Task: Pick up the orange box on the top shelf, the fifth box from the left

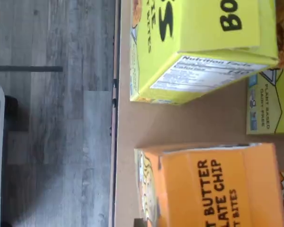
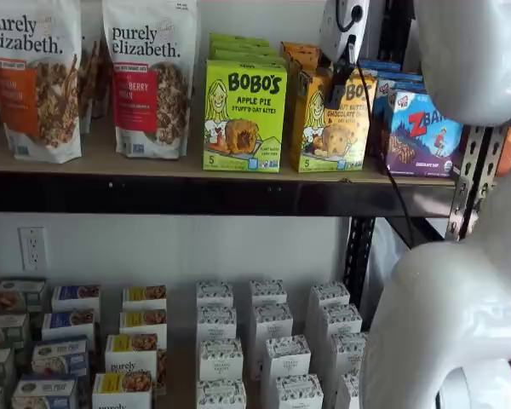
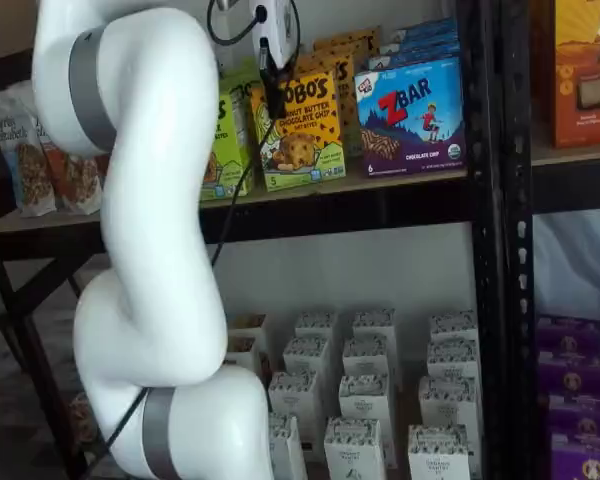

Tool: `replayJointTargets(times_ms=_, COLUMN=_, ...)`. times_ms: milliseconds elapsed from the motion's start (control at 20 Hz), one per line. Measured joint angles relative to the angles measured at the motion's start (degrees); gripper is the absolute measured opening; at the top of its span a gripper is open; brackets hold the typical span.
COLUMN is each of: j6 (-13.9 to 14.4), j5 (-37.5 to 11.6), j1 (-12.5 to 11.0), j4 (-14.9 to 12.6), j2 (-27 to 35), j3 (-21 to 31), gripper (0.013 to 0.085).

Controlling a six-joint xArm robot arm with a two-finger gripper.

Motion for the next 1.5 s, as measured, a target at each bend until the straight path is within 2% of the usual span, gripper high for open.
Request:
replayJointTargets(times_ms=550, j6=0.04, j5=-0.47, j1=0.01, j4=0.32, j2=-0.3, j3=0.43, gripper=0.061)
replayJointTargets(times_ms=700, j6=0.02, j5=-0.74, j1=-0.03, j4=0.55, j2=-0.49, j3=0.62, gripper=0.053)
replayJointTargets(times_ms=850, j6=0.04, j5=-0.75, j1=-0.03, j4=0.57, j2=-0.56, j3=0.67, gripper=0.049)
replayJointTargets(times_ms=900, j6=0.06, j5=-0.73, j1=-0.02, j4=0.57, j2=-0.57, j3=0.67, gripper=0.045)
replayJointTargets(times_ms=1050, j6=0.11, j5=-0.66, j1=0.03, j4=0.58, j2=-0.59, j3=0.69, gripper=0.041)
replayJointTargets(times_ms=1100, j6=0.12, j5=-0.69, j1=0.05, j4=0.58, j2=-0.62, j3=0.74, gripper=0.037)
replayJointTargets(times_ms=1150, j6=0.14, j5=-0.71, j1=0.07, j4=0.58, j2=-0.64, j3=0.79, gripper=0.037)
replayJointTargets(times_ms=1300, j6=0.17, j5=-0.89, j1=0.1, j4=0.63, j2=-0.76, j3=1.01, gripper=0.029)
replayJointTargets(times_ms=1350, j6=0.18, j5=-0.92, j1=0.11, j4=0.66, j2=-0.79, j3=1.05, gripper=0.029)
replayJointTargets(times_ms=1400, j6=0.2, j5=-0.9, j1=0.12, j4=0.67, j2=-0.79, j3=1.05, gripper=0.025)
replayJointTargets(times_ms=1500, j6=0.27, j5=-0.44, j1=0.21, j4=0.53, j2=-0.57, j3=0.72, gripper=0.025)
